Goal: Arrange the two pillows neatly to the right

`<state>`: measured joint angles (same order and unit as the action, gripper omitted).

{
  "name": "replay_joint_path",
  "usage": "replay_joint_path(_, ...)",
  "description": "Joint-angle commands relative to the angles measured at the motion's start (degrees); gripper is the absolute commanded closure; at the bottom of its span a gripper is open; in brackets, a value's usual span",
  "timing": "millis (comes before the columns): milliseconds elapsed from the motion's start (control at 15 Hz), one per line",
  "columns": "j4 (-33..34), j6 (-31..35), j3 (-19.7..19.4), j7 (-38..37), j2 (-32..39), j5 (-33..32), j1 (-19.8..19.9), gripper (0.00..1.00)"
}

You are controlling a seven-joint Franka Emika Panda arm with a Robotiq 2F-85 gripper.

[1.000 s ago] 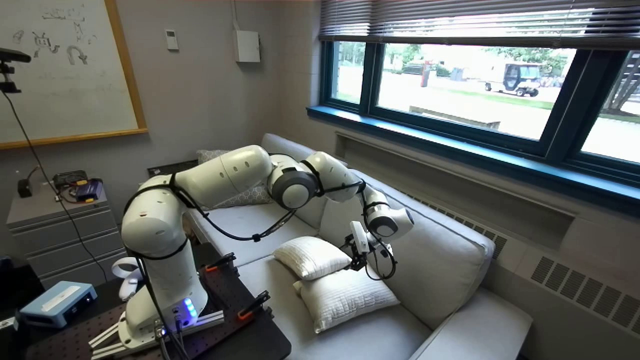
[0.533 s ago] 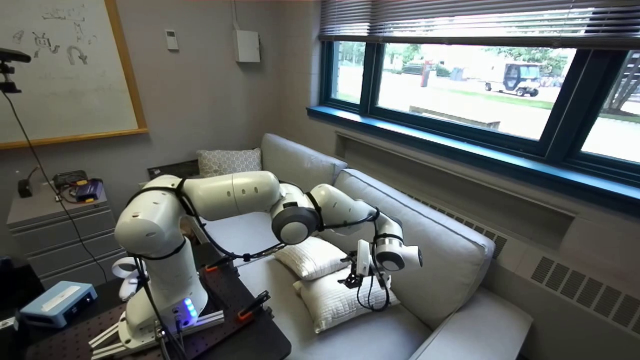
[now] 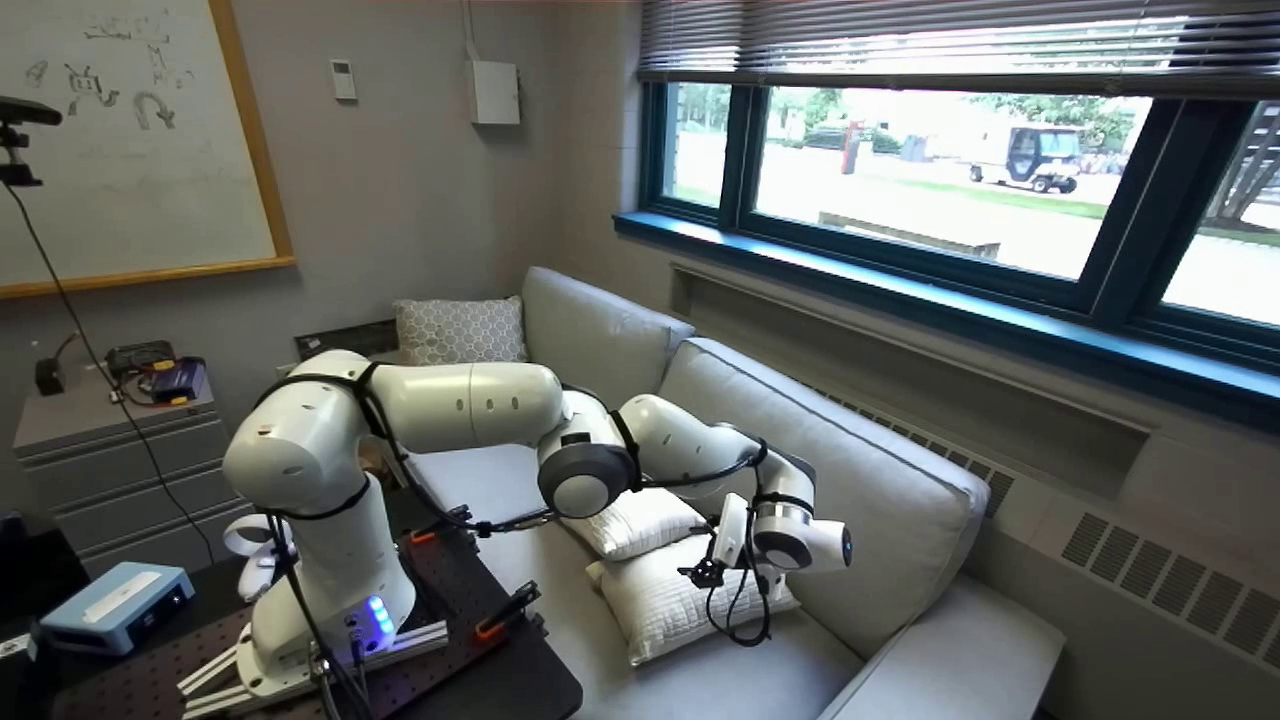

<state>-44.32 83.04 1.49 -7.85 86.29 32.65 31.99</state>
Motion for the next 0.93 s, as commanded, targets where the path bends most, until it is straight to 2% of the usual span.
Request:
replay_joint_path(0,-0.6,10.1,-1.9,0.0,-0.1,-3.2,-2.1,0.0)
replay_joint_path(67,-1.4,14.5,-2.2,0.5,-0.1,-4.2,-2.8,0.0)
replay_joint_path(333,-6.0,25.4,-0.8,2.1,-0.1,-5.9,-5.1,0.0)
replay_joint_path(600,-10.6,36.4,-1.5,4.0,-0.1,-9.5,-10.3,0.0)
replay_joint_path(733,-12.2,40.2,-2.6,3.1,-0.1,-12.2,-12.5,0.0)
replay_joint_path(867,-12.9,41.8,-2.7,2.9,-0.2,-13.6,-13.0,0.0)
